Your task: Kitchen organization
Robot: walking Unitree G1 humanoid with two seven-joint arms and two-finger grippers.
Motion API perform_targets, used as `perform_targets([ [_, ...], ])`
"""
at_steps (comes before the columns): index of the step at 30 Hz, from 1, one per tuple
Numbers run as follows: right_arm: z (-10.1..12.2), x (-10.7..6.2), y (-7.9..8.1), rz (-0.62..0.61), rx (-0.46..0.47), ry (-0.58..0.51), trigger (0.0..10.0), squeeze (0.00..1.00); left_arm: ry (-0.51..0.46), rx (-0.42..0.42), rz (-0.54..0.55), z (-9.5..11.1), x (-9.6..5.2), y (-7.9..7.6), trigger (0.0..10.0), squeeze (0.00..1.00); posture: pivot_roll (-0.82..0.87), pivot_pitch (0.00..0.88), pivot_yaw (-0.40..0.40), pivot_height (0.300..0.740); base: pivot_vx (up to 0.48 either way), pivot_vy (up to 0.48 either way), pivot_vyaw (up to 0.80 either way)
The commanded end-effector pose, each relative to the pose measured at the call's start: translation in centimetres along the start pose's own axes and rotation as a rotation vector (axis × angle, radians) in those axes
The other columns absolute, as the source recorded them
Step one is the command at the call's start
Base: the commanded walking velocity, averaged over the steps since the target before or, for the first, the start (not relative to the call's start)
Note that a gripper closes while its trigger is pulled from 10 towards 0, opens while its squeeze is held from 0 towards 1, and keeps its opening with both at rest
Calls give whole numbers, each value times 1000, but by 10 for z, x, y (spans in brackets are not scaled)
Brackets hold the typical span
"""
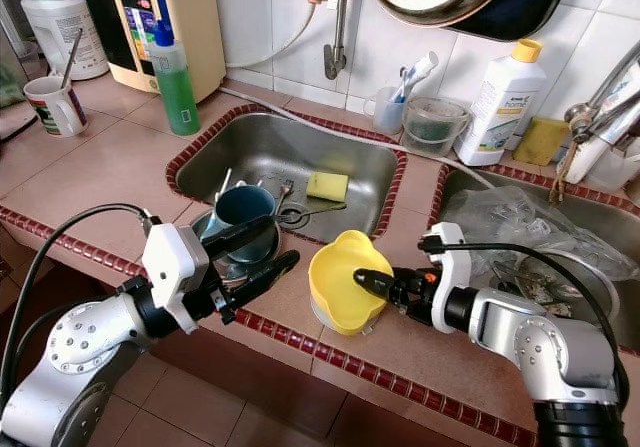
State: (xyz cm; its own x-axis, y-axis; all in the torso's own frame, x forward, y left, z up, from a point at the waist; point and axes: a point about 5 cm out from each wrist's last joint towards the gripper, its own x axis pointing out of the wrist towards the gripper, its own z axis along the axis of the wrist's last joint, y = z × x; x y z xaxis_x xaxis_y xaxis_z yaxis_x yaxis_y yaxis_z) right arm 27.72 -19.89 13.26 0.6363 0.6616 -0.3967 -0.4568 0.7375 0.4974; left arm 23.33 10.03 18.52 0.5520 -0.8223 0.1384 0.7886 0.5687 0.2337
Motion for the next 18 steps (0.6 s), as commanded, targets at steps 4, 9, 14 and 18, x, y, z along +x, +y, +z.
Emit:
perform_targets([
  [4,5,-3,-4,-6,6,3,0,0,-10,4,-6,3,1,-3,10000,0,-47,7,-83,740,0,0,0],
  [9,5,-3,-5,-10,3,1,0,0,-11,5,-5,3,1,-3,10000,0,-45,1,-85,740,0,0,0],
  [14,6,-1,-8,-20,1,-7,0,0,-9,4,4,3,1,-1,10000,0,-41,0,-82,740,0,0,0],
  [18,7,0,-8,-18,1,-11,0,0,-9,6,7,3,1,1,10000,0,-40,0,-81,740,0,0,0],
])
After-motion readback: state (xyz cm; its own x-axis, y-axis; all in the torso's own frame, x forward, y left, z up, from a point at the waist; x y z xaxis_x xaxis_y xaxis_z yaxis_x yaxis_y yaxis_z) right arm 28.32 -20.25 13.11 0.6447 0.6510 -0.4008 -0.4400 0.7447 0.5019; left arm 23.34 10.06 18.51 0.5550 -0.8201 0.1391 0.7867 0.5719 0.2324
